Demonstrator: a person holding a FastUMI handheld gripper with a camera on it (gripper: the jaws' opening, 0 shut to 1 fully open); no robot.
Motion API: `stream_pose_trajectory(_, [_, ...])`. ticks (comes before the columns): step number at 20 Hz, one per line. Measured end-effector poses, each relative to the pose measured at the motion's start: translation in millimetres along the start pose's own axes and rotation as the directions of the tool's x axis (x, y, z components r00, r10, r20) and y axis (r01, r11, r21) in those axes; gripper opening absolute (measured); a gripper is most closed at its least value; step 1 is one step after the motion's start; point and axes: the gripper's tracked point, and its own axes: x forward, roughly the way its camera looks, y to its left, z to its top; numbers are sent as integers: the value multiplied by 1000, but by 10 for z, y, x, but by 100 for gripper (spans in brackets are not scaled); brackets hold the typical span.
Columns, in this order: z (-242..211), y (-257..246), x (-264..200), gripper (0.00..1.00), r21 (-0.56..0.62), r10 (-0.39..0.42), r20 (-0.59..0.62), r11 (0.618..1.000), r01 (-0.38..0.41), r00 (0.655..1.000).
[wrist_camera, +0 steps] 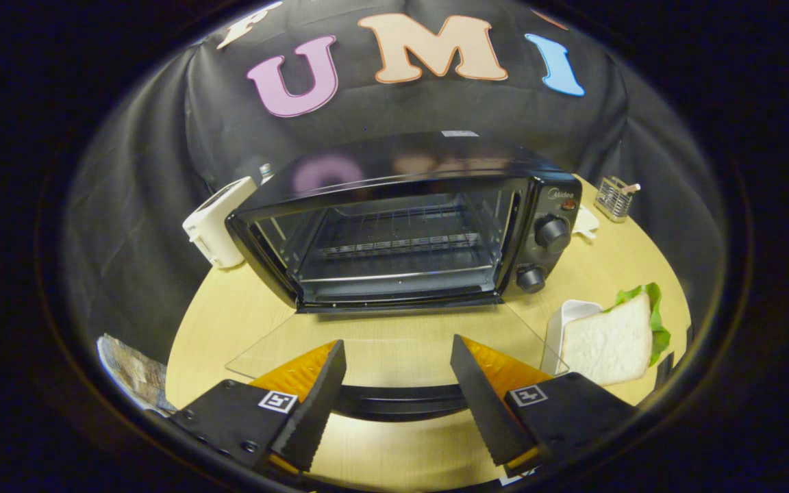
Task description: Open the toaster oven, put the food inside, and close the toaster oven door.
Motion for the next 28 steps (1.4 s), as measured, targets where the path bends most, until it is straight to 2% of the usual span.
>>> stream_pose_trajectory(6, [-197,-32,69,96,-45,-11,-64,999,8,998])
stream_pose_trajectory(13, [-786,-125,223,97,-138,-49,-222,990,19,974])
stream_pose_trajectory(24, [-744,-146,265,95,-139,-32,-175,990,7,984])
stream_pose_trajectory(26, [-671,-135,245,95,-155,3,-159,987,-28,987])
stream_pose_trajectory(28, [-515,-126,111,94,-115,60,-144,990,-76,988])
